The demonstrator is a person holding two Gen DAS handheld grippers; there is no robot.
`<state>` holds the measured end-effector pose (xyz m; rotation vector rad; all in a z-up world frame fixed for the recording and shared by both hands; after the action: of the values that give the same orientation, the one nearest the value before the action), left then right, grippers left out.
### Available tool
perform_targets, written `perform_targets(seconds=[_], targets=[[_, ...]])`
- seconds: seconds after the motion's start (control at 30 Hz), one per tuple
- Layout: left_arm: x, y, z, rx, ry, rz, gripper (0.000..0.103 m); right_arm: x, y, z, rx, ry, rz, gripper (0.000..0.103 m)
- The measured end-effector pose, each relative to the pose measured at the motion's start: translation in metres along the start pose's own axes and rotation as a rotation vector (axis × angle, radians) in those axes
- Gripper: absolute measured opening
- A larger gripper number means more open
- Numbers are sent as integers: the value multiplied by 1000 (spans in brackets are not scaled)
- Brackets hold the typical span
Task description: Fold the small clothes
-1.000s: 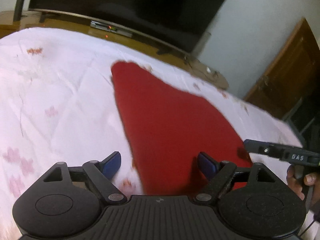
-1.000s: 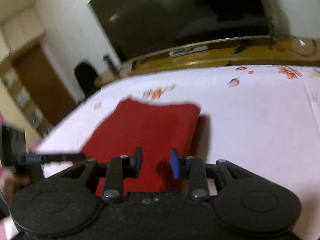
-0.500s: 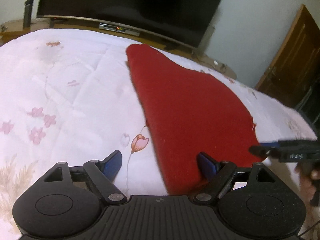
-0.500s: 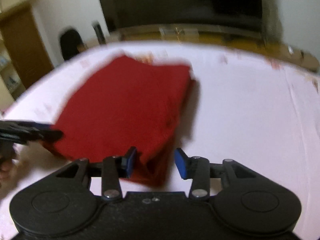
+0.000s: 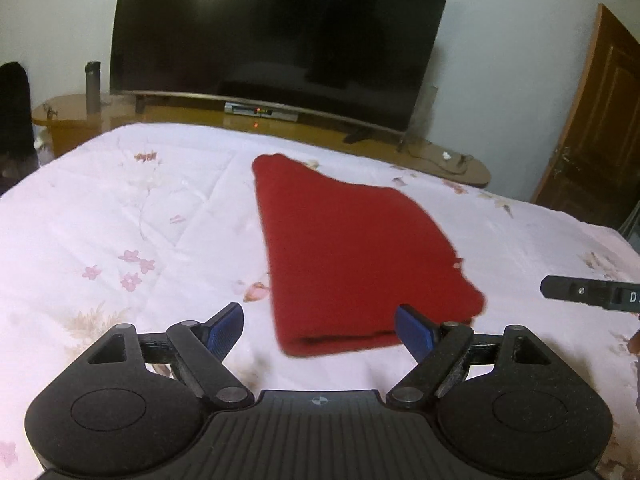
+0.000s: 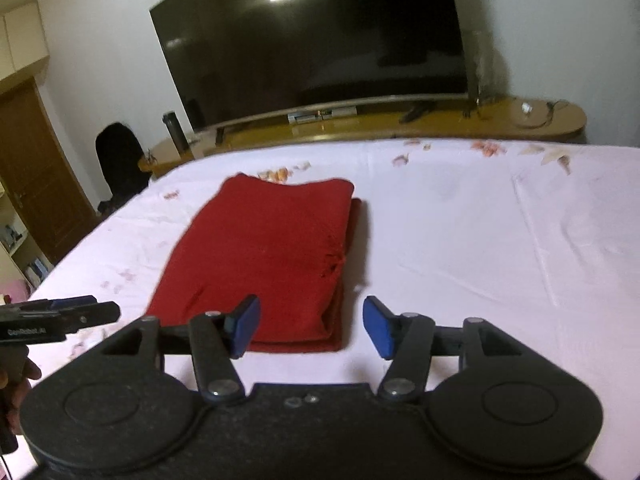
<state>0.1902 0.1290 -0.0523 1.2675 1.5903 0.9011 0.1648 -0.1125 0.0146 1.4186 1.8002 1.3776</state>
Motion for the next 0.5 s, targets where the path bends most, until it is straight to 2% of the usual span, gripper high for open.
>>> perform_targets(seconds=[0.13,0.3,0.33,0.37,0.43,0.5], targets=[[-22,8,-32,-29,0,-9,82,4,4,-25,-23,-41,-29,59],[-59,14,-77,-72,-13,33,83,10,7,-65,-61,-27,-28,79],[-66,14,-86,-78,-12,35,88,12,8,-75,-66,-26,-27,84],[-72,15,-95,-86,-13,35,98,15,8,-85,-73,-20,-29,89],[-85,18,-118,-128,-14,42,103,19,9,-102,-86,-23,-44,92],[-97,20,-140,-156,-15,68,103,23,10,-123,-111,-36,-58,96]])
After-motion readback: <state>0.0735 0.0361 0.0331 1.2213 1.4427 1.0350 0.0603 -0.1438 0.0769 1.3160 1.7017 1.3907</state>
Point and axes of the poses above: each gripper's, at about its wrist camera, not at the fingertips, and z roughly the way its jaws point, x to its left, y to its top, the point moved 8 cm from there along z, roughly the way its jaws point, and after that the axes turned 15 degrees about -x, right-handed, at the moved point
